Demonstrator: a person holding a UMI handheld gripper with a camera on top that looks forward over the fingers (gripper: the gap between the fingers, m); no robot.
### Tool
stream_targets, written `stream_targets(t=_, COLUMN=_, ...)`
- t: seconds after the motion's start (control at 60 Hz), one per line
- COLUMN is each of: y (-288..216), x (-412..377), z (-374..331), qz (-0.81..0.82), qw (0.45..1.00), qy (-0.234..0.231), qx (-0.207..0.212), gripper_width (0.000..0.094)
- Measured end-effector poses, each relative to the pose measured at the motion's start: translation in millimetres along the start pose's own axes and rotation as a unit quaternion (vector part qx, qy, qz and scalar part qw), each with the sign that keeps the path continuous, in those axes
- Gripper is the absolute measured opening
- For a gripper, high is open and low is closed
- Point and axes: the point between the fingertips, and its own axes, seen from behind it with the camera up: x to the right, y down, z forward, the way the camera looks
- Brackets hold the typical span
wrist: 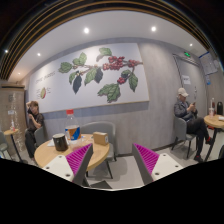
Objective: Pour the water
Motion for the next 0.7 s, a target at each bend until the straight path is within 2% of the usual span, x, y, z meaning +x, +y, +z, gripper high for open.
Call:
stream_targets(t=0.233, y=-6, x=-1, z=6, qz=-0.004, qw=1.0, qy=-0.01, qx=-0.005, gripper_width=0.084)
stream_targets(t=0.55, y=5, x=-88, z=55, qz=-0.013, qw=0.997, qy=-0.075, qx=-0.021, gripper_width=0.0841)
stream_targets(t=0.7, y=8, x=-138, z=108, qz=-0.039, qw=0.996, qy=-0.083, qx=-0.013, gripper_width=0.0841)
